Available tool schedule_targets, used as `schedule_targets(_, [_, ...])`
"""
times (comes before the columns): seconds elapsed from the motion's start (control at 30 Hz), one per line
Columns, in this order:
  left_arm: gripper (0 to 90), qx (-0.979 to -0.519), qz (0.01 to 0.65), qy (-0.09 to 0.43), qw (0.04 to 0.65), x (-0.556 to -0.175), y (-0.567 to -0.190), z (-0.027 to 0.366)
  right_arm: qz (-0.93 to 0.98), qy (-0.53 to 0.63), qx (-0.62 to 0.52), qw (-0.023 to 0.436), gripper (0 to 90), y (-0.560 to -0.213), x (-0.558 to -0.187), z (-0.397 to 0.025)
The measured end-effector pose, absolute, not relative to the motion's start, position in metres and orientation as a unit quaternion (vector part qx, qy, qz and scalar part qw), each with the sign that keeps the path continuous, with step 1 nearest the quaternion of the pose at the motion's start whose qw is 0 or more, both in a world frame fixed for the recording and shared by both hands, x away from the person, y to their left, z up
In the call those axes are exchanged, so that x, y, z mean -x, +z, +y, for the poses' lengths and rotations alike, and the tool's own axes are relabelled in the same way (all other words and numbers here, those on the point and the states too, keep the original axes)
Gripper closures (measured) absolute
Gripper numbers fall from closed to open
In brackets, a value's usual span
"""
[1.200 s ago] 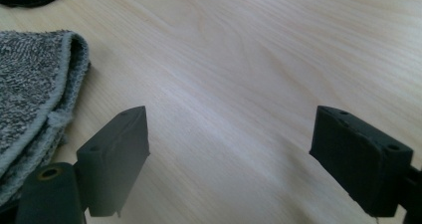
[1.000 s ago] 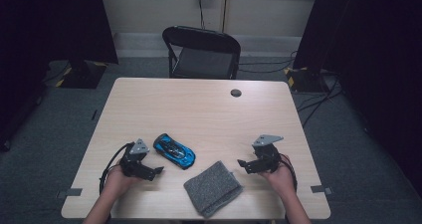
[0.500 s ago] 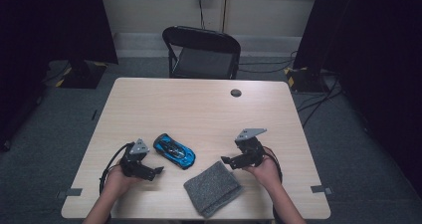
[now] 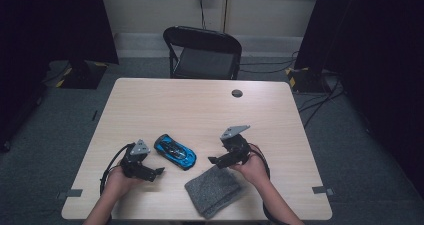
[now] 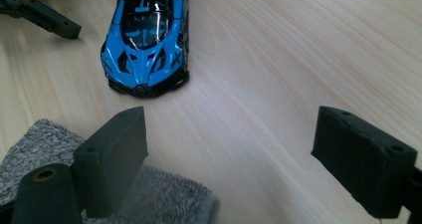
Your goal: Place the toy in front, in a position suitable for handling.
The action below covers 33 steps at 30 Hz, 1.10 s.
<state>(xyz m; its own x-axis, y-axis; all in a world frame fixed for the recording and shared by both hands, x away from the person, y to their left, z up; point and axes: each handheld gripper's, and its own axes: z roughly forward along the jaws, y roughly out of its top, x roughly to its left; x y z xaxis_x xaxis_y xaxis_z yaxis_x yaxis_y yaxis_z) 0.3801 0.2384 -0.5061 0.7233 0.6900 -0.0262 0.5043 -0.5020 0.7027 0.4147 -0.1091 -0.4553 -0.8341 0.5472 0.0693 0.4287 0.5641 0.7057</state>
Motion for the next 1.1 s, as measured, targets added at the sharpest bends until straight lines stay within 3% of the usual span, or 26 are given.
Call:
schedule_targets(0.6, [0.0, -0.857, 0.348, 0.130, 0.357, -0.380, -0.506, 0.238, 0.898, 0.370, -0.231, 0.061, 12.8, -0.451, -0.421, -0.039])
schedule_targets(1.1, [0.0, -0.857, 0.349, 0.131, 0.356, -0.380, -0.506, 0.238, 0.901, 0.366, -0.228, 0.051, 12.8, -0.465, -0.424, -0.007])
